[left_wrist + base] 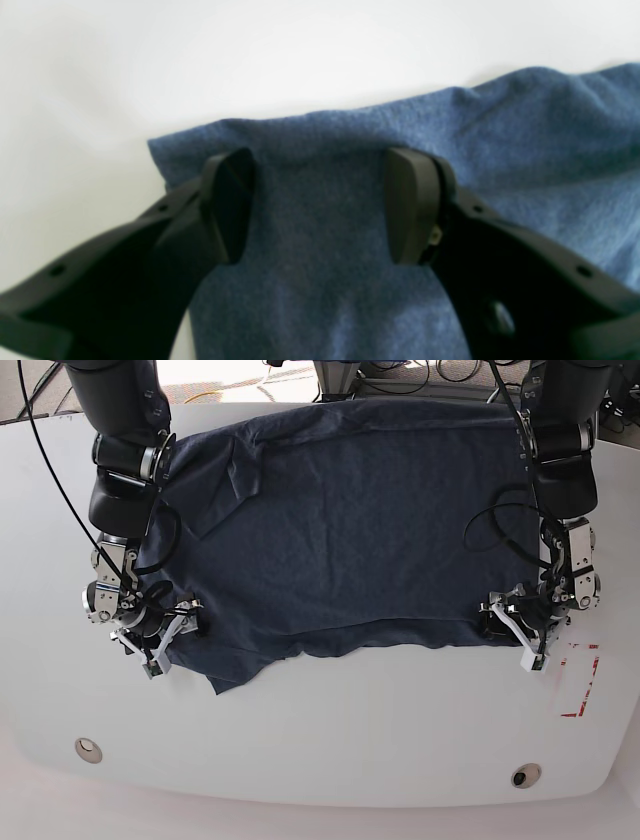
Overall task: Layout the t-shirt on the table in an organized manner, then fold the t-shirt properly
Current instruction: 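Move both grippers to the shirt's hem edge and grasp it, then pull the hem edge with both grippers to smooth the shirt, then release the hem and move both grippers to the collar edge, then move the left gripper along the shirt edge toward the right gripper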
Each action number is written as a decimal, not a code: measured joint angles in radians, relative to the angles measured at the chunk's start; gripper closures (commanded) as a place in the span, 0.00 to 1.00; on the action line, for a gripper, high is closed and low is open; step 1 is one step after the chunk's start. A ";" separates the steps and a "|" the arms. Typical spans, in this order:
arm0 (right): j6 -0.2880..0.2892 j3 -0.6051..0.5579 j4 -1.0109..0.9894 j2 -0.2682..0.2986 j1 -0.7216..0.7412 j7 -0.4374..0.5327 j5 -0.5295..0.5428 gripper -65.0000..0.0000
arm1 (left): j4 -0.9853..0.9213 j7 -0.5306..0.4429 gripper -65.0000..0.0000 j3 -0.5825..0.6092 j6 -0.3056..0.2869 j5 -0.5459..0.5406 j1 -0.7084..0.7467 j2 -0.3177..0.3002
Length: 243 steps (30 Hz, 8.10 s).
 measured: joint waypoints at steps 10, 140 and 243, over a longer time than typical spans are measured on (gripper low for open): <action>0.000 0.002 0.000 0.012 -0.016 0.031 0.008 0.42 | -0.129 -0.067 0.41 0.047 0.002 0.016 -0.090 0.000; 0.000 0.000 1.134 -0.053 -0.505 -0.651 0.167 0.34 | 0.273 0.158 0.40 0.009 -0.132 0.042 0.003 -0.085; 0.000 0.043 1.152 -0.092 -0.723 -0.657 0.303 0.96 | 0.869 0.470 0.39 -0.194 -0.174 -0.094 0.530 -0.093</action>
